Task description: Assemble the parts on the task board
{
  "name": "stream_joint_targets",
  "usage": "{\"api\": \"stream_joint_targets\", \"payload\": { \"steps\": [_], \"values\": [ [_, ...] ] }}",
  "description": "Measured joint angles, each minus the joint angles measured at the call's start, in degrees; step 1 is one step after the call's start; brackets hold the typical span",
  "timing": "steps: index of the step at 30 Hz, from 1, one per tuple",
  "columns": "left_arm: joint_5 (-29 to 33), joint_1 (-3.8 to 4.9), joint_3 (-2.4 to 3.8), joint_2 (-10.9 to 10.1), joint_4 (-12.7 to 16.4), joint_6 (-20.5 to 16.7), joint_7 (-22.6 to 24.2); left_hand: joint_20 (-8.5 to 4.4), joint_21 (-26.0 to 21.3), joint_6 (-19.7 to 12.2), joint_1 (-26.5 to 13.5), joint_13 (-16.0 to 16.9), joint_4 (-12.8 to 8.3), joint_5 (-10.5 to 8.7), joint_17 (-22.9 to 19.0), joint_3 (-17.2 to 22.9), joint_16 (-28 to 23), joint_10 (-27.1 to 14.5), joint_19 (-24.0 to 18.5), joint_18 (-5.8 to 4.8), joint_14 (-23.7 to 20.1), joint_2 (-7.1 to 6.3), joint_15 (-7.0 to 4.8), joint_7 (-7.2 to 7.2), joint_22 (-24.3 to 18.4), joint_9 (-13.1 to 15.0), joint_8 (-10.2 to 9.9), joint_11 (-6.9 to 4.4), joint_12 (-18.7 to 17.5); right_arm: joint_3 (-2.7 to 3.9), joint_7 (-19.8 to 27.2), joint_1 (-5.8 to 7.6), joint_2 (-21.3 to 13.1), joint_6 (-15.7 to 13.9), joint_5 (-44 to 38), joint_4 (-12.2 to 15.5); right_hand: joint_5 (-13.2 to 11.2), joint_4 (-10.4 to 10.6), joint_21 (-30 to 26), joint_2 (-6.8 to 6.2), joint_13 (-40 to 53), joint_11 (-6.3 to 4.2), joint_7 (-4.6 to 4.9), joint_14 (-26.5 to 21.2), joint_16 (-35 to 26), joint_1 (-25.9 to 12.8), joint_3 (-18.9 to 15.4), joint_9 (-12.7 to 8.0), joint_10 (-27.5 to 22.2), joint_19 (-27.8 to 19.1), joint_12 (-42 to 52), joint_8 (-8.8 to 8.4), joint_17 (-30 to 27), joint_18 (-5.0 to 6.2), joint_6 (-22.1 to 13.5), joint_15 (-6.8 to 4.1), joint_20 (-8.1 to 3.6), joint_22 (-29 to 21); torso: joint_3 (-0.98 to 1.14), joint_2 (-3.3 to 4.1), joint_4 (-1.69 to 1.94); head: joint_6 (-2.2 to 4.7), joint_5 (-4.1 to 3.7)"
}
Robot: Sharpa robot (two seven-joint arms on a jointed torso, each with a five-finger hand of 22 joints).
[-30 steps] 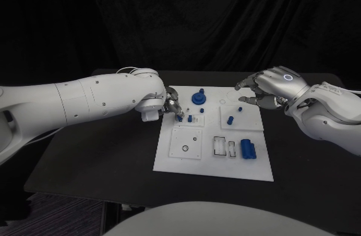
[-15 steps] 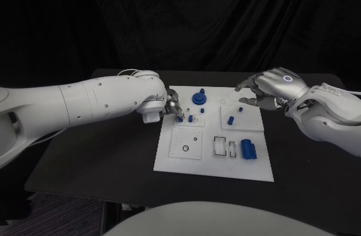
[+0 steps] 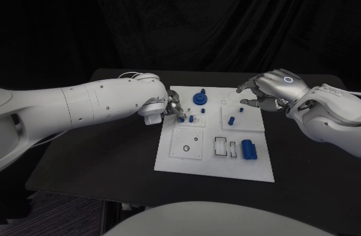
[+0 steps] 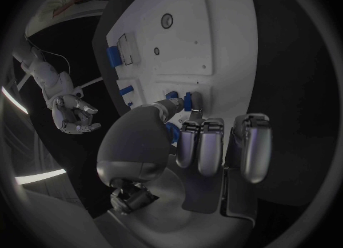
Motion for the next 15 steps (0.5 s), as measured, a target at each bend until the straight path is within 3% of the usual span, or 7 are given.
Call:
{"api": "stream_joint_targets", "payload": {
  "steps": [15],
  "values": [
    [-1.22, -1.01, -0.13, -1.66, 1.64, -4.75, 2.77, 0.0, 0.0, 0.01, -0.36, 0.0, -0.27, -0.01, 0.0, -0.04, 0.0, 0.0, 0.0, 0.0, 0.0, -0.37, 0.0, -0.21, 0.0, 0.36, -0.46, 0.0, 0.0, 0.0, -0.36, -0.11, -0.23, 0.57, 0.08, -0.02, 0.0, 0.0, -0.22, 0.0, -0.06, 0.0, 0.0, 0.0, 0.0, 0.0, 0.0, -0.06, 0.0, -0.2, 0.0, 0.0, 0.0, -0.01, 0.0, 0.0, 0.2, 0.0, -0.02, -0.08, -0.04, 0.0, 0.06]
  ]
}}
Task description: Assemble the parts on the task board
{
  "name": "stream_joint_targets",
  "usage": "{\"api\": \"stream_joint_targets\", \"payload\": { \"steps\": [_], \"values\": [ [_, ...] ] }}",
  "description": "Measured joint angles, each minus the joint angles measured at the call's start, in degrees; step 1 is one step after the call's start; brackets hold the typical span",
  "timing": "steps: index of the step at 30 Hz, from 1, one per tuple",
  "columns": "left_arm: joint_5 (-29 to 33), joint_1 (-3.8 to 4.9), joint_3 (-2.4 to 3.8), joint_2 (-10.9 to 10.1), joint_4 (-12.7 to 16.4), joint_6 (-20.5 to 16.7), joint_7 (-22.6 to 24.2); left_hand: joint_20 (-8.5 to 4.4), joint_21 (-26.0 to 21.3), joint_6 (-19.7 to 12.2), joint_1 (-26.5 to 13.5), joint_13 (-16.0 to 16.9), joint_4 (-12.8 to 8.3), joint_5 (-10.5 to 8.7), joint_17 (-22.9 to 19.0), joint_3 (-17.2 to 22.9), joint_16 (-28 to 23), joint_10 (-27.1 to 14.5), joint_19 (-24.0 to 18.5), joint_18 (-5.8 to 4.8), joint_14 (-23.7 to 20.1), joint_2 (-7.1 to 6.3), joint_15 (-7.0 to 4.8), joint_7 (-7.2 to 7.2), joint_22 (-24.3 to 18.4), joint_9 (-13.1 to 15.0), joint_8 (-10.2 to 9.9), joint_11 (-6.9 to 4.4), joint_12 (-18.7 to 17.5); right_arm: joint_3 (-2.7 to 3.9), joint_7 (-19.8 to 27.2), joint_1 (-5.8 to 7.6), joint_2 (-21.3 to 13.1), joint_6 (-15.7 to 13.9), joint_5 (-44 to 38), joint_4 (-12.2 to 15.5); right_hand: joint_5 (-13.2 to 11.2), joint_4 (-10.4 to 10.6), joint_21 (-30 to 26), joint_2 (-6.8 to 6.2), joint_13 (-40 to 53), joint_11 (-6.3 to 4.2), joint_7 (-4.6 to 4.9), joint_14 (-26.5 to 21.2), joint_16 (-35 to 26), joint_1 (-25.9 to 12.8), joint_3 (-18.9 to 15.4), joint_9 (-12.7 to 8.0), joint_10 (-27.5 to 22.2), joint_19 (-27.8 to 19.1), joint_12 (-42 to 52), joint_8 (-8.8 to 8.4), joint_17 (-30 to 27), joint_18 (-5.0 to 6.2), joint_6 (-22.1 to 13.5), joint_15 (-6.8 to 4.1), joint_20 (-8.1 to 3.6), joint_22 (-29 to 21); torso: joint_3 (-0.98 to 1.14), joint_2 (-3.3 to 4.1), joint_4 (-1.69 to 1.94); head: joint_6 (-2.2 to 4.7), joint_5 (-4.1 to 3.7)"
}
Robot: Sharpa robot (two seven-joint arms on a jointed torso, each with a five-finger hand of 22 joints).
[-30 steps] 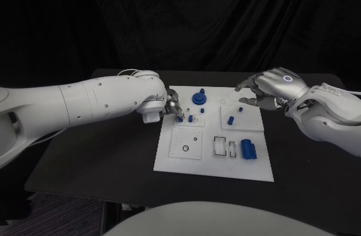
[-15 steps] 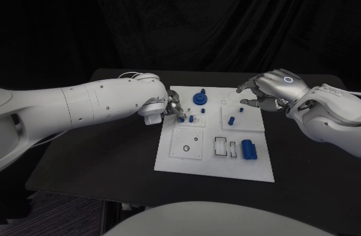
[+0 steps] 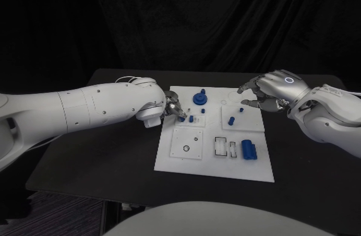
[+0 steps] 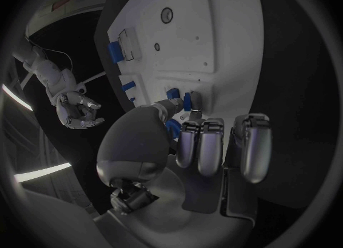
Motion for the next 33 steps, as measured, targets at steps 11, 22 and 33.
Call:
{"api": "stream_joint_targets", "payload": {
  "steps": [11, 22, 33],
  "values": [
    [-2.89, -0.12, -0.05, -0.29, 0.22, -0.9, 0.16, 0.0, 0.0, 0.34, 0.0, 0.0, 0.01, 0.0, 0.0, 0.0, 0.0, 0.0, 0.0, 0.0, 0.0, 0.0, 0.0, -0.04, 0.0, 0.45, -0.36, 0.0, 0.0, 0.0, -0.28, -0.19, 0.01, 0.47, 0.01, -0.04, 0.0, 0.0, -0.23, 0.0, -0.09, 0.0, 0.0, -0.2, 0.0, 0.0, 0.0, -0.04, 0.0, -0.18, 0.0, 0.0, 0.0, 0.0, 0.0, -0.21, -0.17, 0.0, -0.02, -0.01, -0.01, 0.0, 0.15],
    [-3.98, -0.2, 0.02, -0.39, 0.2, -0.39, -0.35, 0.0, 0.0, 1.15, -1.75, 0.0, 0.84, -0.44, 0.0, -1.48, 0.0, 0.0, 0.0, 0.0, 0.0, -0.53, 0.0, -0.67, 0.0, 0.58, -1.0, 0.0, 0.0, 0.0, -0.75, -0.26, 0.02, 1.23, 0.02, -0.07, 0.22, 0.0, -0.23, -0.14, -0.15, 0.0, 0.0, -0.2, 0.0, 0.14, 0.0, -0.04, 0.0, -0.17, 0.0, 0.0, 0.0, 0.0, 0.0, -0.21, -0.17, 0.0, -0.01, -0.04, -0.03, 0.0, 0.25],
    [-4.4, -0.2, 0.1, -0.4, 0.52, 0.03, -0.49, 0.0, 0.0, 1.15, -1.75, 0.0, 0.98, -0.44, 0.0, -1.61, 0.0, 0.0, 0.0, 0.0, 0.0, -0.53, 0.0, -0.68, 0.0, 0.58, -1.0, 0.0, 0.0, 0.0, -1.18, -0.35, 0.07, 1.98, 0.02, -0.1, 0.22, 0.0, -0.66, 0.01, -0.42, 0.0, 0.0, -0.4, -0.22, 0.45, 0.0, -0.09, -0.42, -0.57, -0.22, 0.0, 0.0, 0.0, 0.0, 0.0, -0.16, 0.0, -0.01, 0.02, -0.03, 0.0, 0.34]
  ]
}}
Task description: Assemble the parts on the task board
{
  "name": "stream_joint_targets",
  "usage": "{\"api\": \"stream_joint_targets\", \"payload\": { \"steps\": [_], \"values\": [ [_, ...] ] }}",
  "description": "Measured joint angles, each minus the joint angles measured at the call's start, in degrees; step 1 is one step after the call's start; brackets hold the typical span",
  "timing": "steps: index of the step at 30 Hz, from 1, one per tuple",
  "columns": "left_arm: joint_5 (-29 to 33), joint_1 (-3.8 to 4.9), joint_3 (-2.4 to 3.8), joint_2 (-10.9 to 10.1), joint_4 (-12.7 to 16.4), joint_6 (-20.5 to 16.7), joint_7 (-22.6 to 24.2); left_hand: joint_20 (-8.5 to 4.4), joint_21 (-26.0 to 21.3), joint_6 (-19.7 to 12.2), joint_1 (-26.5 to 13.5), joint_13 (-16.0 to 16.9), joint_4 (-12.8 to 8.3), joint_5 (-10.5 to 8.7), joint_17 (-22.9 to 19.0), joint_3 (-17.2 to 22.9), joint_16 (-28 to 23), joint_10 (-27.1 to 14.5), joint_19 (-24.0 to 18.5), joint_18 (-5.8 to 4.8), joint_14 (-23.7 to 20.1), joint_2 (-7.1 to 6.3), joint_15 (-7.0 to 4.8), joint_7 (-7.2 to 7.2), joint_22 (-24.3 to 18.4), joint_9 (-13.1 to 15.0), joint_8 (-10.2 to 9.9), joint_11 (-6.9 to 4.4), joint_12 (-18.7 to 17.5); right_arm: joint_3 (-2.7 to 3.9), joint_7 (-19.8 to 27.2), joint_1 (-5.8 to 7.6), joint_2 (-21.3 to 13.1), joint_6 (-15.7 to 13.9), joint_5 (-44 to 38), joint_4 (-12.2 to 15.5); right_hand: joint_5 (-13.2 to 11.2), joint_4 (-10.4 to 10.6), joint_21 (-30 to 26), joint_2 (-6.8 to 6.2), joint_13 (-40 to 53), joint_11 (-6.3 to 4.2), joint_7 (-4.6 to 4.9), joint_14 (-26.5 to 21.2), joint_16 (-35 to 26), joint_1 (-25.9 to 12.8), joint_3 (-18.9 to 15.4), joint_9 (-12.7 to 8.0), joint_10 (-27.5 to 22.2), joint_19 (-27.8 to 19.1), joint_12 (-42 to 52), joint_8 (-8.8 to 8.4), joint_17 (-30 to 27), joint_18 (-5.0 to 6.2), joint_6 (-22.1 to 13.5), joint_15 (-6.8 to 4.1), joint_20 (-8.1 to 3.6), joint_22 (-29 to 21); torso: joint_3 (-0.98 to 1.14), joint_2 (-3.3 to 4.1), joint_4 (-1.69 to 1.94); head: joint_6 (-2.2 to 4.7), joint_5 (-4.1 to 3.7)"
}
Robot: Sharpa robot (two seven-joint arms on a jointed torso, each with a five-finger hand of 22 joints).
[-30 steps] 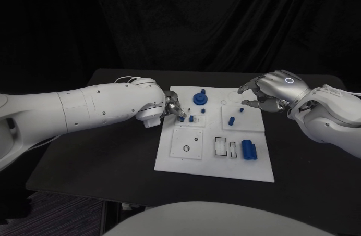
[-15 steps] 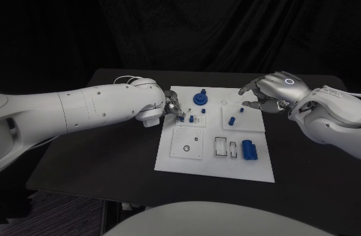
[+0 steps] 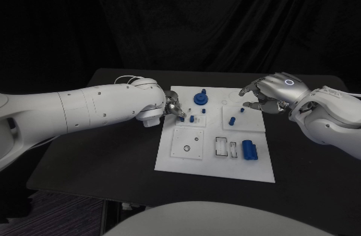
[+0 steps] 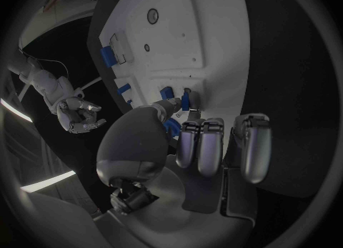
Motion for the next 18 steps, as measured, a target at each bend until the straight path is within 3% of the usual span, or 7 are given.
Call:
{"api": "stream_joint_targets", "payload": {
  "steps": [10, 18],
  "values": [
    [-0.15, -0.05, 0.05, -0.04, 0.12, 0.29, -0.06, 0.0, -0.3, 0.29, -0.99, 0.0, 0.43, -0.62, 0.0, -0.75, 0.0, 0.0, 0.0, 0.0, 0.0, -0.14, 0.0, 0.11, 0.0, 0.0, -0.77, 0.0, 0.0, 0.0, -0.36, -0.02, 0.11, 0.59, 0.01, -0.16, 0.25, 0.16, -0.22, 0.0, -0.05, 0.0, 0.2, 0.0, 0.0, 0.0, 0.16, -0.06, 0.0, 0.0, 0.0, 0.0, 0.0, -0.01, 0.21, 0.0, 0.0, 0.0, 0.02, 0.01, 0.01, 0.0, 0.02],
    [-0.2, -0.18, 0.06, -0.02, -0.02, 0.35, -0.3, 0.0, -0.91, 0.61, -3.72, 0.0, 3.07, -4.36, 0.0, -3.7, 0.0, 0.1, 0.0, 0.0, 0.0, -0.4, 0.0, 0.65, 0.0, -0.36, -3.26, 0.1, 0.0, 0.0, -0.57, -0.03, 0.12, 0.99, 0.02, -0.2, 0.25, 0.16, -0.46, 0.0, -0.25, -0.2, 0.2, -0.21, -0.23, 0.0, 0.16, -0.06, -0.19, -0.21, 0.0, 0.0, 0.0, -0.01, 0.21, -0.21, 0.21, 0.0, 0.01, 0.01, 0.01, 0.0, 0.13]
  ]
}}
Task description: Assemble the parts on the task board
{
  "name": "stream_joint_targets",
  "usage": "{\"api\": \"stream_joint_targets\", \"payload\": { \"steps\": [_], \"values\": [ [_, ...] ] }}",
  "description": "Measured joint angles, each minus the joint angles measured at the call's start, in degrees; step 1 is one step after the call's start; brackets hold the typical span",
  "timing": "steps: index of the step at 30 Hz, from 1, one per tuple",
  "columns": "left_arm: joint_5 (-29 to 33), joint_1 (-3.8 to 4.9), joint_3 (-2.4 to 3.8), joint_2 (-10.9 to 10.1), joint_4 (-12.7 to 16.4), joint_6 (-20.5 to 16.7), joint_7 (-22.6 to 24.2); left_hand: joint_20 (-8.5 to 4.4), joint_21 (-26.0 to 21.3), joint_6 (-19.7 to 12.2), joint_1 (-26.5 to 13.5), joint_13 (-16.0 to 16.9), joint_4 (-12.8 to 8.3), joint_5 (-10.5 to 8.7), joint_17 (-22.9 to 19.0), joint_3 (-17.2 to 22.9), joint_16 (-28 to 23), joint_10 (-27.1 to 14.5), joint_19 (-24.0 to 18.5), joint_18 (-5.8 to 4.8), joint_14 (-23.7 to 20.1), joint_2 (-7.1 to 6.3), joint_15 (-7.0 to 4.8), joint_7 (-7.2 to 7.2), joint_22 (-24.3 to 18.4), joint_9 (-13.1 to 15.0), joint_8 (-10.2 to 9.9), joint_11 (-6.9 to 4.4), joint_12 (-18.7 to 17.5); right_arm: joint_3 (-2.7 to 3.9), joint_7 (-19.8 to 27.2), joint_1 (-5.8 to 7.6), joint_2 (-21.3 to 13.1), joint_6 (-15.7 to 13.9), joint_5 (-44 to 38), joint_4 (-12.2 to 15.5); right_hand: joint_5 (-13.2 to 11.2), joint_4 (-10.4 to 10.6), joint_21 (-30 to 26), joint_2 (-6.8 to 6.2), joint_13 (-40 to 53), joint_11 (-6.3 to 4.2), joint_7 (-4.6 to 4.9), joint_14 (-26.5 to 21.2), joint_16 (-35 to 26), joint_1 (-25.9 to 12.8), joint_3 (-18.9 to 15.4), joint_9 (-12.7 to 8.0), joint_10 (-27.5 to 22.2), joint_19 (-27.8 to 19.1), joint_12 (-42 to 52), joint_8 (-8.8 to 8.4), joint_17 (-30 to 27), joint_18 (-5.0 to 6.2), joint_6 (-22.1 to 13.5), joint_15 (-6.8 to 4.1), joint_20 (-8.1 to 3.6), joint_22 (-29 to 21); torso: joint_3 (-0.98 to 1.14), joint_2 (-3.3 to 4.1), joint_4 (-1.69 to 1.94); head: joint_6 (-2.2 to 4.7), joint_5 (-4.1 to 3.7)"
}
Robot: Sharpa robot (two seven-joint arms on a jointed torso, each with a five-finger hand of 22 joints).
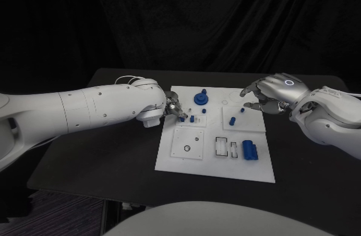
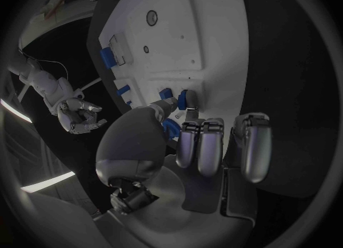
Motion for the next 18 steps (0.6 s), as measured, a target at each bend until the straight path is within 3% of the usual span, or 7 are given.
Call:
{"api": "stream_joint_targets", "payload": {
  "steps": [9, 18],
  "values": [
    [0.02, -0.03, 0.05, -0.04, 0.03, -0.05, -0.19, 0.0, -0.05, 0.24, -1.11, 0.0, 1.68, -0.75, 0.0, -2.31, 0.0, -0.12, 0.0, 0.0, 0.0, -0.05, 0.42, 0.33, 0.0, -0.31, -1.86, 0.29, 0.0, 0.0, -0.23, -0.01, -0.02, 0.42, 0.0, 0.0, 0.46, 0.0, -0.21, -0.25, -0.15, 0.21, -0.21, -0.15, 0.0, 0.25, 0.0, -0.09, -0.21, -0.2, -0.27, 0.0, 0.0, 0.0, 0.21, 0.15, -0.2, 0.05, -0.02, -0.02, 0.02, 0.0, 0.08],
    [0.04, -0.04, 0.09, -0.11, 0.08, -0.17, -0.27, 0.21, -0.28, 0.84, -3.5, 0.0, 4.76, -0.75, 0.0, -5.4, 0.0, 0.04, 0.21, 0.0, 0.0, 1.0, 0.42, 0.78, 0.0, -0.14, -3.65, 0.45, 0.0, 0.0, -0.39, -0.01, -0.07, 0.79, 0.0, 0.02, 0.86, 0.09, -0.33, -0.02, -0.16, 0.2, -0.07, -0.2, 0.0, 0.49, 0.09, -0.12, -0.2, -0.2, -0.27, 0.0, 0.0, -0.01, 0.35, 0.2, -0.2, 0.04, -0.02, -0.03, 0.02, 0.0, 0.19]
  ]
}}
